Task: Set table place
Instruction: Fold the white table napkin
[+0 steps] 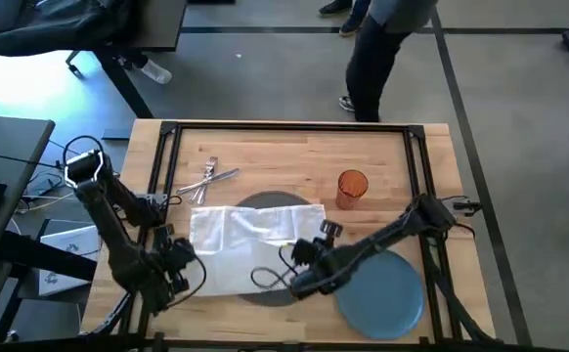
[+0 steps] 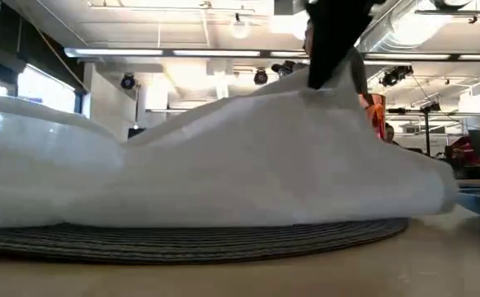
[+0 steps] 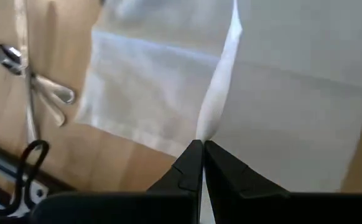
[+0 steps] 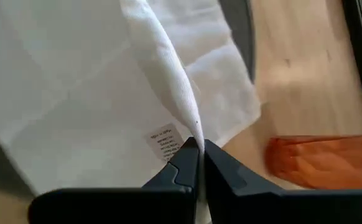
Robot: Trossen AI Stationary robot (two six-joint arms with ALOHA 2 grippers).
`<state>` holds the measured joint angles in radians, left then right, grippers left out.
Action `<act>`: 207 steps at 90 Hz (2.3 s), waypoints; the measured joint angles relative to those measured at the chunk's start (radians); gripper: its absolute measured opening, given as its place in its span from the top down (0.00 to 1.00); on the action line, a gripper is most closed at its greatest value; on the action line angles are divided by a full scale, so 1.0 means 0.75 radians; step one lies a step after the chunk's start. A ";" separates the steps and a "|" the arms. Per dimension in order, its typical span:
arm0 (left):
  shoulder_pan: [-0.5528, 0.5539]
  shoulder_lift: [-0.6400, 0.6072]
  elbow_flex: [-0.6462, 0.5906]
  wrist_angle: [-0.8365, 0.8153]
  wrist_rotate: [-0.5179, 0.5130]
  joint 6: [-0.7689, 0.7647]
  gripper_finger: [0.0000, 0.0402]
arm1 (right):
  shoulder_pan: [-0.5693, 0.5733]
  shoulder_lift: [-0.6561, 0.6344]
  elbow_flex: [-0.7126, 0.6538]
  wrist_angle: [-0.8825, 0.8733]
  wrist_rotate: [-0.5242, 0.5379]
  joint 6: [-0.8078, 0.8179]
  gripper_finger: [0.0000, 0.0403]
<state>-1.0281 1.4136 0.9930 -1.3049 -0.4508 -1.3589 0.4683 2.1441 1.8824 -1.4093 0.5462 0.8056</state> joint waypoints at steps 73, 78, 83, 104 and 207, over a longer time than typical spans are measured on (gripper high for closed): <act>0.304 -0.105 -0.370 0.121 -0.186 0.130 1.00 | -0.322 0.002 -0.328 0.269 0.007 -0.156 1.00; 0.320 -0.105 -0.372 0.109 -0.209 0.131 1.00 | -0.330 0.002 -0.328 0.262 0.015 -0.154 1.00; 0.334 -0.105 -0.374 0.108 -0.232 0.133 1.00 | -0.337 0.002 -0.328 0.260 0.027 -0.153 1.00; 0.394 -0.105 -0.374 0.090 -0.223 0.185 1.00 | -0.370 0.002 -0.328 0.245 0.053 -0.167 1.00; 0.154 -0.177 -0.450 0.785 0.094 0.380 0.68 | -0.195 -0.248 -0.762 1.129 -0.664 -0.688 0.51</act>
<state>-0.9126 1.2808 0.6557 -0.7164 -0.3805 -1.0739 0.3220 1.9579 1.3111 -0.5626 0.0485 0.2895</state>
